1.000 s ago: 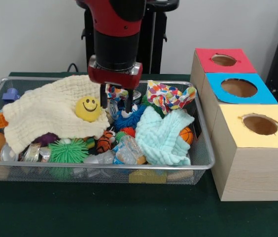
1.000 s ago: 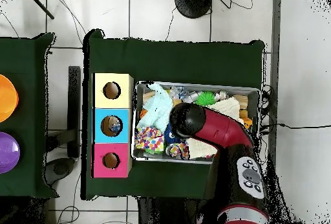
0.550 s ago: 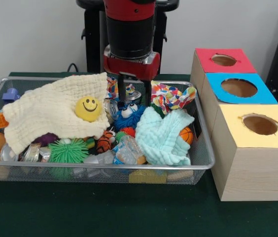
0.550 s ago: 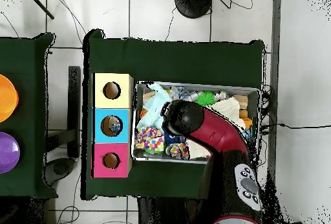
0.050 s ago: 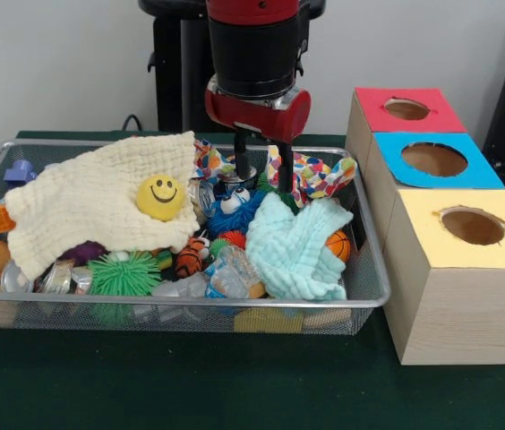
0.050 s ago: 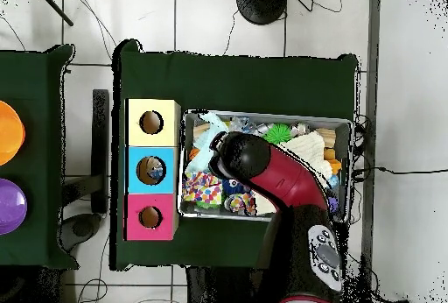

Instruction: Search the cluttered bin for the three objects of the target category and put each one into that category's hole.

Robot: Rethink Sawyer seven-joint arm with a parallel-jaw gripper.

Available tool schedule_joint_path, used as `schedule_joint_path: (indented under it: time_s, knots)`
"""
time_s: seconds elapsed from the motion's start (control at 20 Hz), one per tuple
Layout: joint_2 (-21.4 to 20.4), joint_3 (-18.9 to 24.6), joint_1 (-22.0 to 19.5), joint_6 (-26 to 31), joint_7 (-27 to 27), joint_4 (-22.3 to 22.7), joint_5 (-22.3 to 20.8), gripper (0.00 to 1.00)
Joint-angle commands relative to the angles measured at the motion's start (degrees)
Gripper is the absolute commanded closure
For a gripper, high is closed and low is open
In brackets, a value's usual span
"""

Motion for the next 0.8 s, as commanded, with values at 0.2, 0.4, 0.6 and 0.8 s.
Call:
schedule_joint_path:
  time_s: [0.2, 0.4, 0.6, 0.8]
  knots:
    - [2.73, 0.88, 0.87, -5.59, 18.42, 5.4, 4.5, 0.0]
    - [4.92, 0.76, 0.88, -5.67, 17.82, 3.97, 3.28, 0.0]
    - [4.95, 0.77, 0.6, -6.42, 18.09, 3.57, 3.61, 0.0]
    - [5.64, -0.18, 0.4, -6.88, 18.88, 2.38, 4.03, 0.0]
